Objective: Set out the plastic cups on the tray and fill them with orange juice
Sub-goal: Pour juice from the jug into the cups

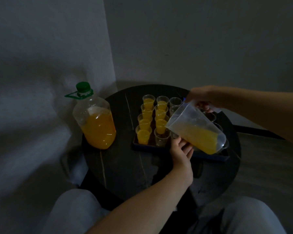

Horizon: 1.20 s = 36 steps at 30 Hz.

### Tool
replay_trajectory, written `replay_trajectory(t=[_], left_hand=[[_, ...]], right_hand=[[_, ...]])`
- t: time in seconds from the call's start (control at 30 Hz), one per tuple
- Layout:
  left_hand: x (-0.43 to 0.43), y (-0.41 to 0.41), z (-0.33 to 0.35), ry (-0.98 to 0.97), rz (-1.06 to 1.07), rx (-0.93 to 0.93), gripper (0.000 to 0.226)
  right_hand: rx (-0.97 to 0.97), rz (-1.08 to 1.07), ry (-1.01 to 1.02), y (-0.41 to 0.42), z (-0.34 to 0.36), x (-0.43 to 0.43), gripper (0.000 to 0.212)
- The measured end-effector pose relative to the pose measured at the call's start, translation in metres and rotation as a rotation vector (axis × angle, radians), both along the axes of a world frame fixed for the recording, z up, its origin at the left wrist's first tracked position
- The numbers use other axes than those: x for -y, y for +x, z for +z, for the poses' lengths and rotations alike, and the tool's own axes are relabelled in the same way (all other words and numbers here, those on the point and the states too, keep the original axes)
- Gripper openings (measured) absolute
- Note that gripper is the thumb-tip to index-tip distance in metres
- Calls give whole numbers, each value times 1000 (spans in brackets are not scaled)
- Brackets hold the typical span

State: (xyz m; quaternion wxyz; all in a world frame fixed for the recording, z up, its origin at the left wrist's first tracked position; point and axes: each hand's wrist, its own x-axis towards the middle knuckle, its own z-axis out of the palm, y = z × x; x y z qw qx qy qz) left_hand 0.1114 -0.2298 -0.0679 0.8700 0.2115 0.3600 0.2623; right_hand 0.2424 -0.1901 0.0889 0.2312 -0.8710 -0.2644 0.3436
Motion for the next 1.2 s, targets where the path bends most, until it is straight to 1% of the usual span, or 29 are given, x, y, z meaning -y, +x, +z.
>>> replay_trajectory(t=[0.17, 0.3, 0.4, 0.63, 0.77, 1.2], left_hand=[[4, 2, 0, 4, 3, 8, 37], [5, 4, 2, -17, -7, 11, 35], [6, 5, 4, -31, -12, 9, 32], [5, 5, 3, -53, 1, 8, 35], [5, 3, 4, -55, -2, 5, 35], [2, -2, 1, -52, -17, 3, 32]], right_hand=[[7, -16, -38, 0, 2, -2, 22], [29, -16, -87, 3, 5, -3, 16], [3, -42, -91, 6, 7, -3, 14], [38, 12, -89, 3, 7, -6, 20], [31, 7, -103, 1, 7, -7, 22], [66, 68, -151, -2, 6, -14, 20]])
